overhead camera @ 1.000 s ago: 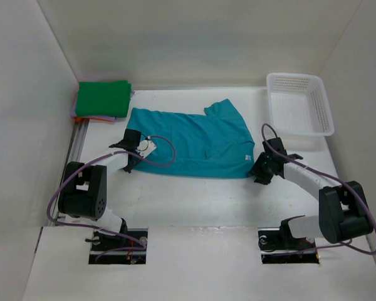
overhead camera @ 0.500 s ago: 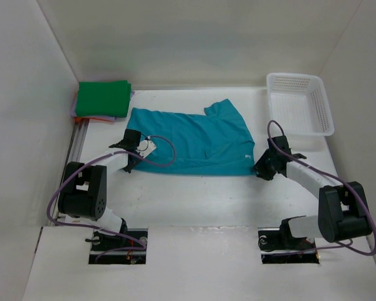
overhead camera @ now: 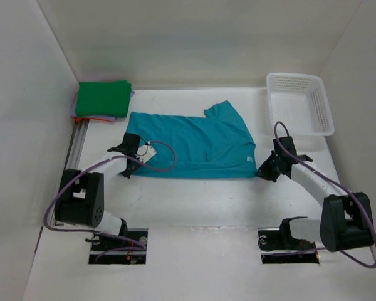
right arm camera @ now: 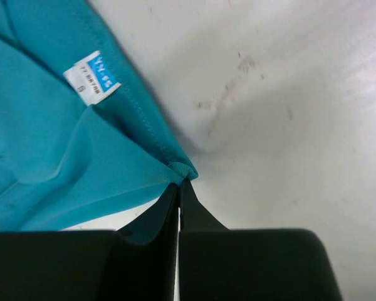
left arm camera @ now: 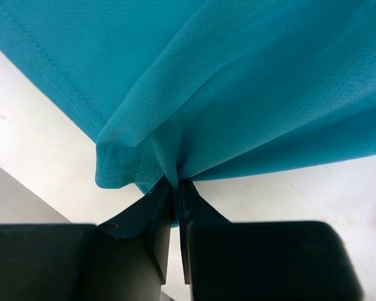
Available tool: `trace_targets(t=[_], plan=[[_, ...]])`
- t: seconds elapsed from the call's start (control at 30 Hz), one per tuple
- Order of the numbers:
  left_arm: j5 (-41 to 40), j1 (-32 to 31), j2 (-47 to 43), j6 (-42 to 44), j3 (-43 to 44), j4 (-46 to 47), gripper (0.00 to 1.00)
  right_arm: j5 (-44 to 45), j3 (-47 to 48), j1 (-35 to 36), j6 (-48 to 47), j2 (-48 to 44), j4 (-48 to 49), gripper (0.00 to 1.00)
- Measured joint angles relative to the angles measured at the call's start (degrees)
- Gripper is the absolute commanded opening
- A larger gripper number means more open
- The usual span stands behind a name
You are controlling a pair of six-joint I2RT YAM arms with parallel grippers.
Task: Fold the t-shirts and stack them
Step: Fold the flattened tshirt in 1/3 of the way
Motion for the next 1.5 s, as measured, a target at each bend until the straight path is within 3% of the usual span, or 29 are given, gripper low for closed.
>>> trace_targets(t=[0.2, 0.23, 0.3, 0.37, 0.47, 0.6, 0.77, 1.17, 1.23, 1.37, 1.5], plan=[[1.0, -1.4, -4.2, 0.2, -2.2, -8.0, 0.15, -0.2, -0.6, 1.2, 0.0, -7.8, -9.1, 0.02], [1.2, -1.5, -4.9, 0.1, -2.4, -9.5, 0.19, -0.2, -0.9, 1.4, 0.0, -8.7, -10.5, 0.07], [1.8, -2.0, -6.2, 0.1, -2.8, -12.7, 0.33, -0.1, -1.6, 1.4, 0.2, -10.8, -13.3, 0.32], [2.8, -2.2, -7.7, 0.2, -2.8, -16.9, 0.45, 0.0, -2.1, 1.4, 0.2, -12.9, -16.3, 0.37], [5.6, -1.4, -10.8, 0.5, -2.3, -22.9, 0.52, 0.1, -2.2, 1.4, -0.1, -15.7, -19.8, 0.36], [10.6, 4.8, -11.9, 0.7, 4.6, -29.0, 0.53, 1.2, -1.0, 1.0, -0.3, -20.0, -24.1, 0.35], [16.3, 11.2, -10.4, 0.7, 14.1, -25.6, 0.54, 3.4, 2.5, 1.8, -0.5, -22.6, -25.9, 0.36], [17.2, 9.1, 1.4, 1.1, 12.0, -23.0, 0.52, 4.3, 2.8, 10.1, 0.4, -16.3, -19.3, 0.29], [16.7, 9.1, 3.2, 1.2, 11.6, -22.8, 0.46, 4.0, 2.5, 10.4, 0.5, -14.2, -16.8, 0.29], [15.7, 9.1, 7.3, 0.6, 11.1, -22.8, 0.18, 3.3, 1.0, 10.4, 0.6, -9.8, -11.8, 0.29], [14.8, 9.1, 7.7, -0.5, 11.5, -22.8, 0.13, 2.4, -0.2, 10.5, 0.6, -4.2, -8.0, 0.26]])
